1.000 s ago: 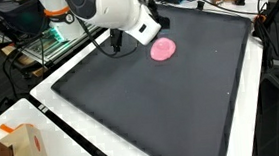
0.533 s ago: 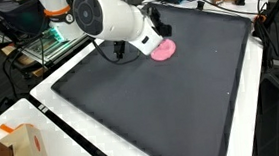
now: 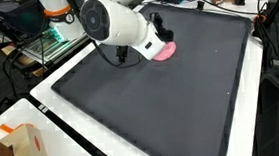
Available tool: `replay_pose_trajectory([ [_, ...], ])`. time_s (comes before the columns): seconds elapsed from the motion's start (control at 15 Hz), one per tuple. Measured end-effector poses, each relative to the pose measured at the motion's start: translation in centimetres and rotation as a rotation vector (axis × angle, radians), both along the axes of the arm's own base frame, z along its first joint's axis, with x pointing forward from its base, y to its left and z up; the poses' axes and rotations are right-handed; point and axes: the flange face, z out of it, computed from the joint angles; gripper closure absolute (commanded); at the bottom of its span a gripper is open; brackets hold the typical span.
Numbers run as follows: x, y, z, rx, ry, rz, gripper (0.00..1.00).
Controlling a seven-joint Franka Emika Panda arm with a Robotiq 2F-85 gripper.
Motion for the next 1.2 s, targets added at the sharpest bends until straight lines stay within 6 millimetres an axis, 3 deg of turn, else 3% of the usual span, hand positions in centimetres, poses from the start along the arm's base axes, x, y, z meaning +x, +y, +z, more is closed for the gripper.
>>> replay_pose_trajectory([
  [0.6,0.81,1.04,0.41,-0.079,0.052,-0.044,0.75],
  [1.2,0.57,0.35,-0.17,-0.066,0.103,-0.083,0.75],
])
